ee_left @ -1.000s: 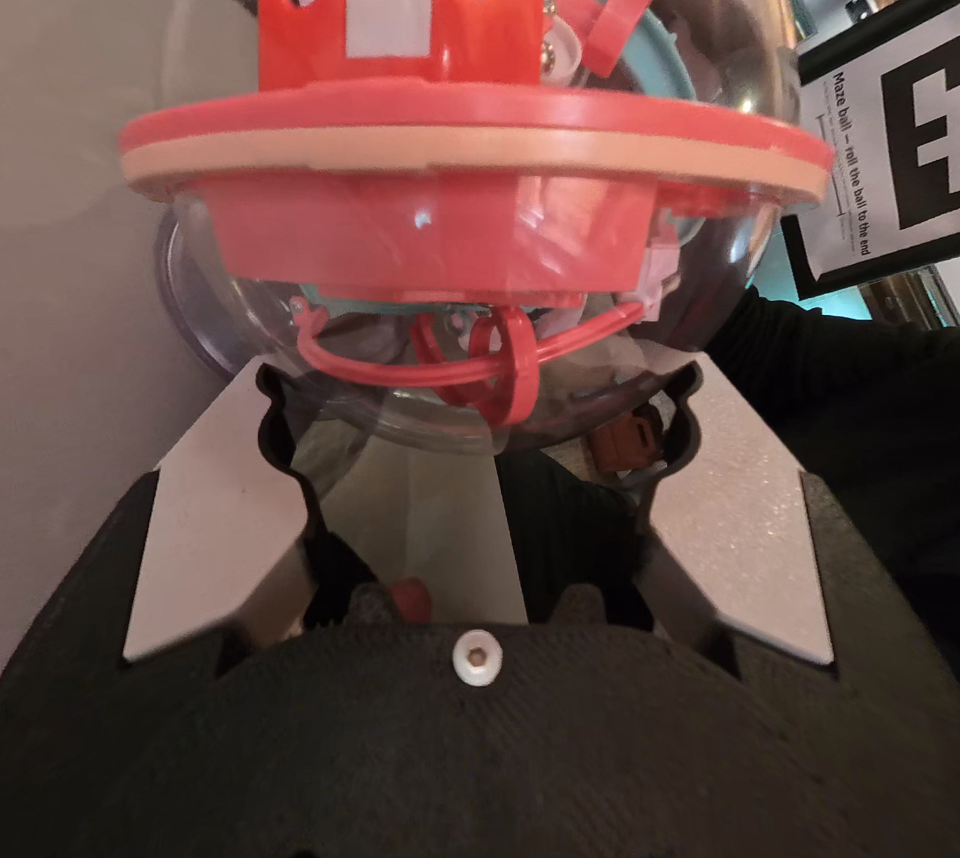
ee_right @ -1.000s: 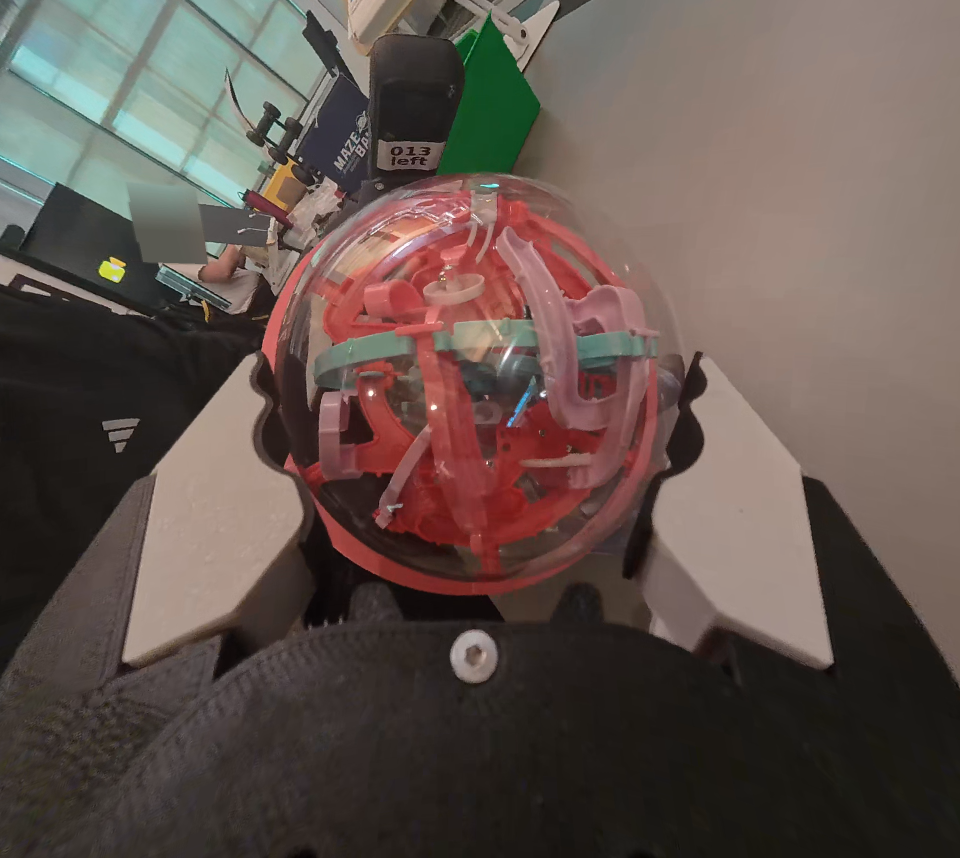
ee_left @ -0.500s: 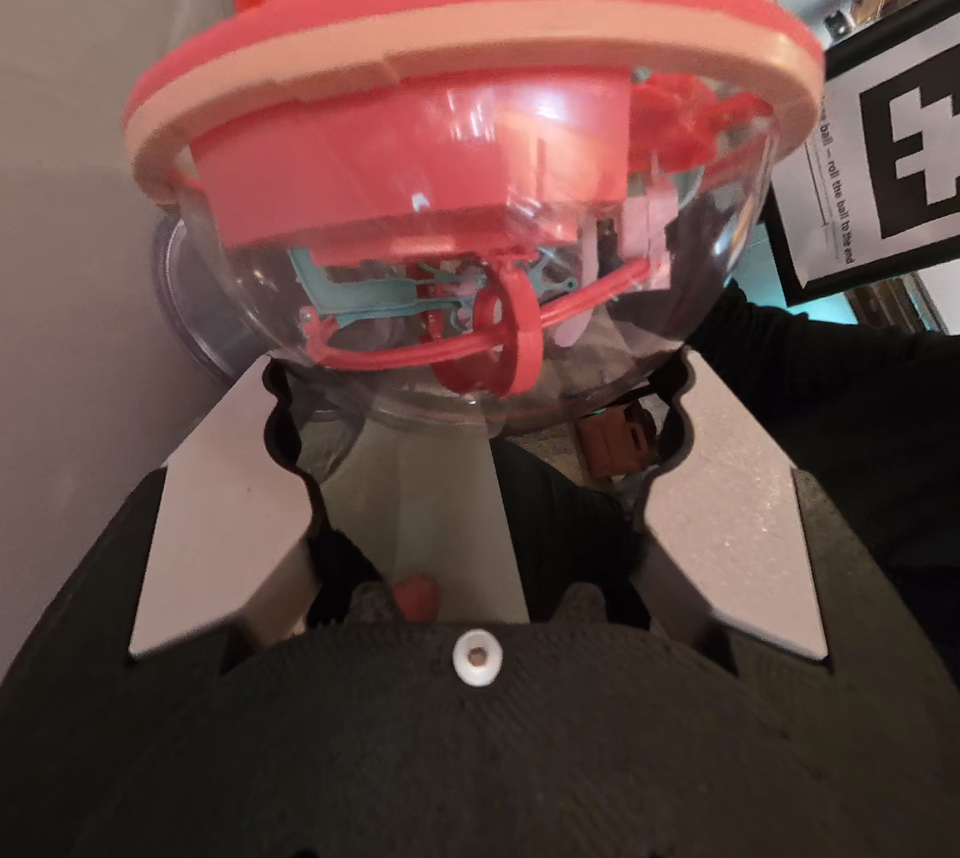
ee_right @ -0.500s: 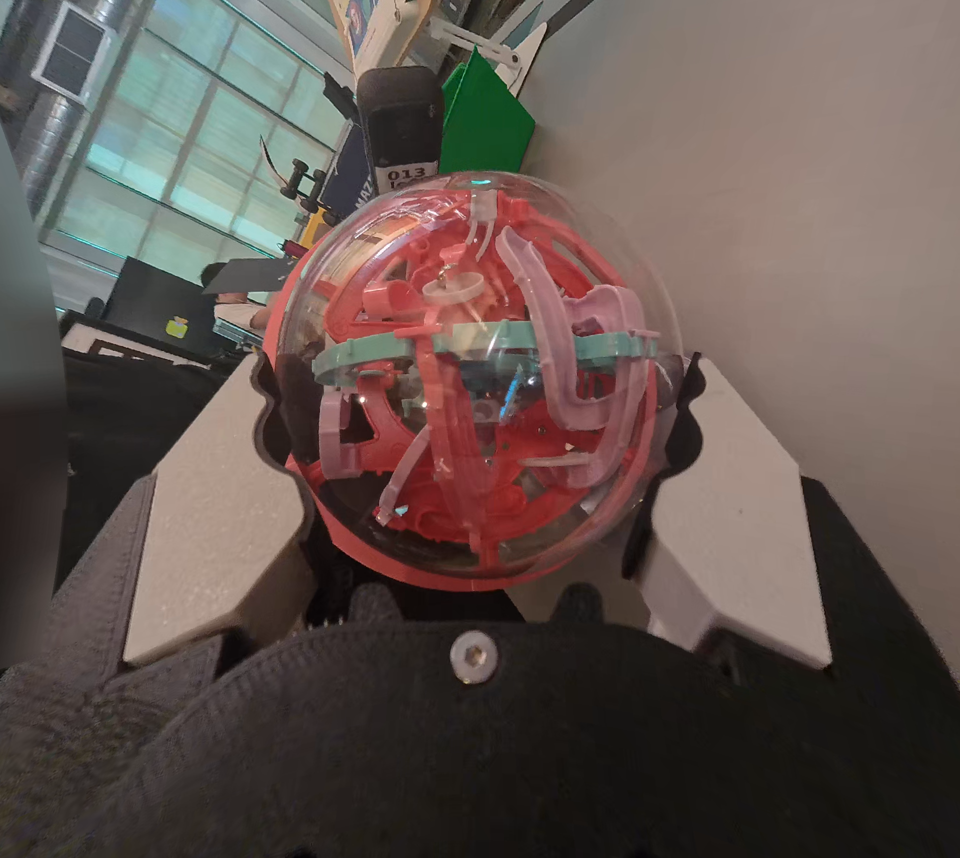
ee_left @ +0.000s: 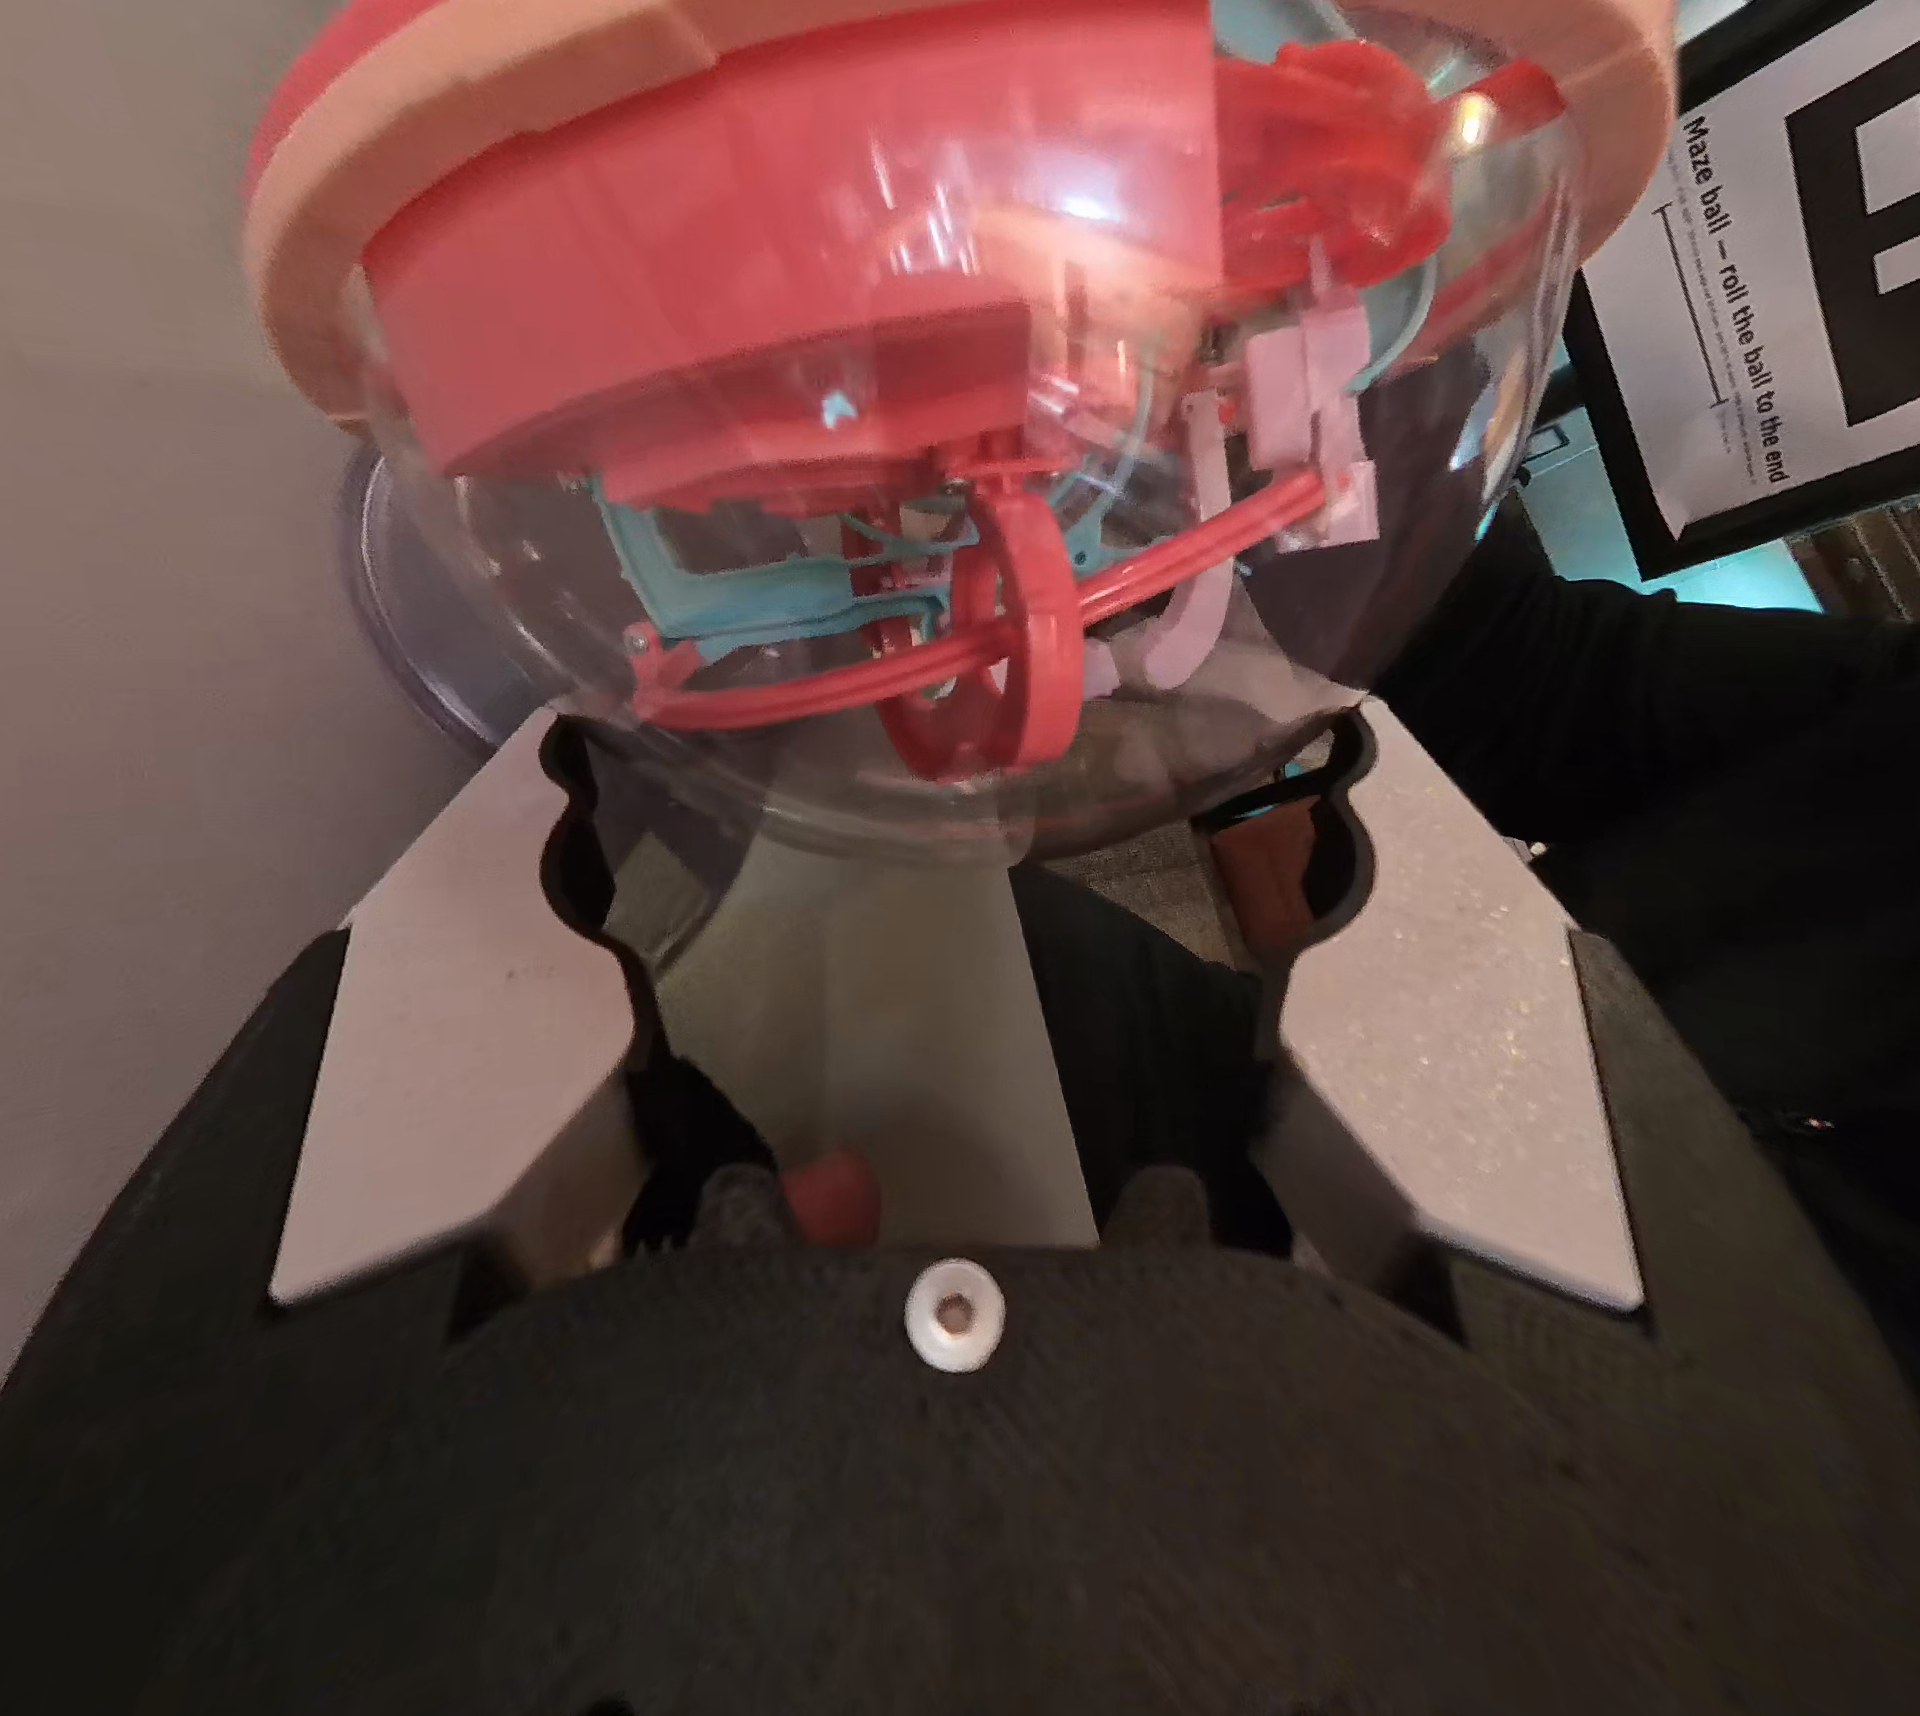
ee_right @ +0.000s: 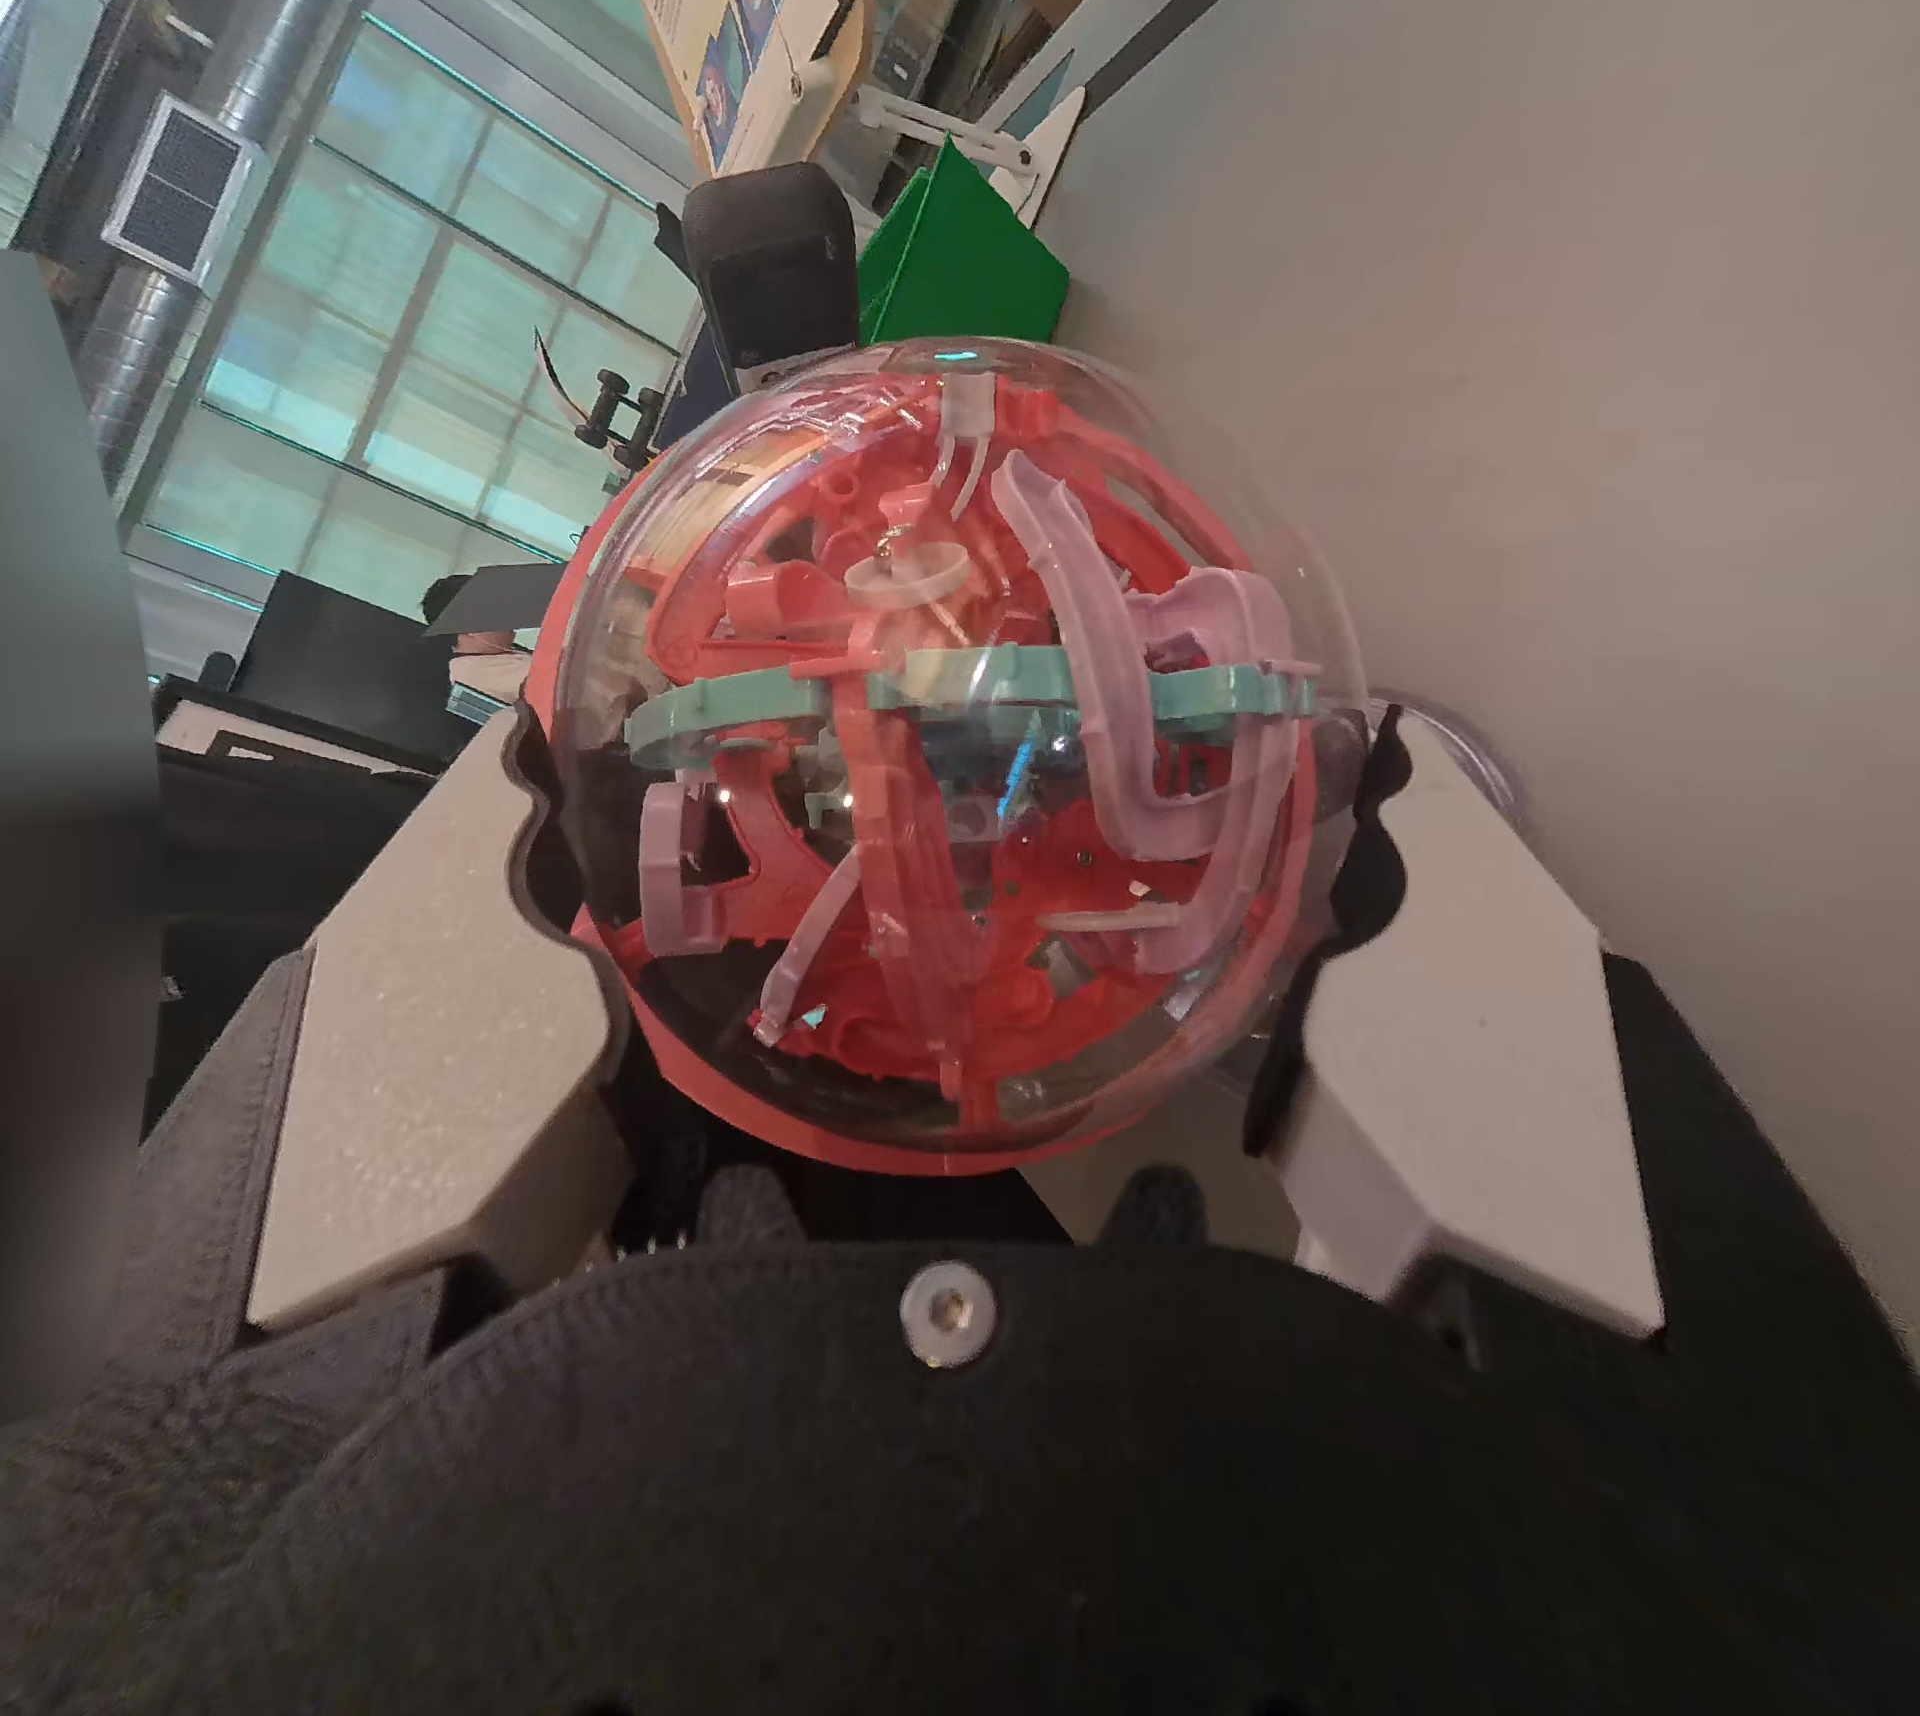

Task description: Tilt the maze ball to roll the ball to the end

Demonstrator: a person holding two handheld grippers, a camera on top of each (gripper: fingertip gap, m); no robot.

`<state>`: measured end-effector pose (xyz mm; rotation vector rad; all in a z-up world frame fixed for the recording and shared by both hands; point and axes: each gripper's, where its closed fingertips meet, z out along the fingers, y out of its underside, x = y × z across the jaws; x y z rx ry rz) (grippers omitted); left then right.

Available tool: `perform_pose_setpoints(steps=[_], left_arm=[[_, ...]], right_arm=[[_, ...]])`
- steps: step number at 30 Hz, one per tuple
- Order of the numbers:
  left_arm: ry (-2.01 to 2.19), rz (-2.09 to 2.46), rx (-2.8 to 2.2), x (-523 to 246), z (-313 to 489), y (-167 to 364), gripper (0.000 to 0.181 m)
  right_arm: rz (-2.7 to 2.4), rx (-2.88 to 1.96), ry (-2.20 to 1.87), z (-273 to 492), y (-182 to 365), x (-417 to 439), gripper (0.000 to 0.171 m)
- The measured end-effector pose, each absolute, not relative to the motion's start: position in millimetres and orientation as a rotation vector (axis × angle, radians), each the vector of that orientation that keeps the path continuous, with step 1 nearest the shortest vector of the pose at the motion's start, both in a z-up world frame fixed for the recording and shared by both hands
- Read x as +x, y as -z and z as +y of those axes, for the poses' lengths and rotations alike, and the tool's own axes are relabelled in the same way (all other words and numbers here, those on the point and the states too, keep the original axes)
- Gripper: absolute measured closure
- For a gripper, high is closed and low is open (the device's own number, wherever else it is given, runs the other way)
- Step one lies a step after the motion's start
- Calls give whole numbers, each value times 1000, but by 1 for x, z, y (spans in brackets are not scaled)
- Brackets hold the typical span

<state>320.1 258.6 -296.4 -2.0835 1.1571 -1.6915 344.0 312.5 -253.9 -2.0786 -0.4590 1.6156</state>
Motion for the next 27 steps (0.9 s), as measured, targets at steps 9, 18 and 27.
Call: perform_pose_setpoints(steps=[9, 18, 27], left_arm=[[1729, 1244, -2143, 303, 249, 290, 46], [1756, 1286, -2170, 297, 253, 293, 46], [1793, 1263, -2108, 303, 258, 293, 45]], right_arm=[[-305, -2059, -1644, 302, 253, 333, 24], [-188, -1999, -1655, 303, 259, 333, 25], [-155, -1979, -1646, 305, 261, 337, 24]])
